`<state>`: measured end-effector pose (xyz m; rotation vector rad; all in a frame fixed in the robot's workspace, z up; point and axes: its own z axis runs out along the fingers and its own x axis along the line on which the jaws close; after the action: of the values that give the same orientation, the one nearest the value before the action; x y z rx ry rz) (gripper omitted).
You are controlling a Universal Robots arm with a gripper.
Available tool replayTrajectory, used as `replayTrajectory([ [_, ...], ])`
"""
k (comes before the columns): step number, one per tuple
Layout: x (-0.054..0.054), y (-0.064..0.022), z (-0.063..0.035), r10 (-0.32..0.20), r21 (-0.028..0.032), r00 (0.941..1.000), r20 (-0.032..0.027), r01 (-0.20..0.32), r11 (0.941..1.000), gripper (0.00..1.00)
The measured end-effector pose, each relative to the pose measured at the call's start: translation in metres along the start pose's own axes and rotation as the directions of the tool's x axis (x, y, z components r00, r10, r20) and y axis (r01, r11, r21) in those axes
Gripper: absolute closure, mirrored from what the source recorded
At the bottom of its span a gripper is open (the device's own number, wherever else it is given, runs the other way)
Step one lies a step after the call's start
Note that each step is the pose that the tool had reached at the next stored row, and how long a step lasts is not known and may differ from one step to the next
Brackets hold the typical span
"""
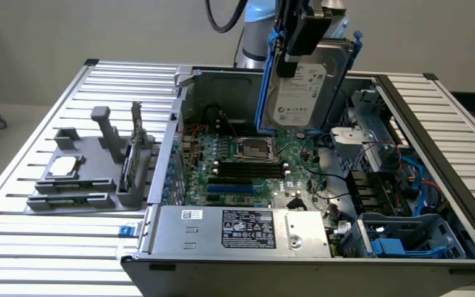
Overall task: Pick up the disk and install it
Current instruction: 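Pick up the disk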
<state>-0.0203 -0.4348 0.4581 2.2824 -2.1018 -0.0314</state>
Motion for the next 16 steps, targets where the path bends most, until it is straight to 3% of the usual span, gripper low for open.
replayTrajectory([
  [7,0.016,-0.0103,-0.0002,0.0,0.0005,1.0,0.0033,0.0,1.0,0.67],
  [16,0.034,-0.0126,-0.0001,0.002,0.0008,1.0,0.0083,-0.002,1.0,0.67],
])
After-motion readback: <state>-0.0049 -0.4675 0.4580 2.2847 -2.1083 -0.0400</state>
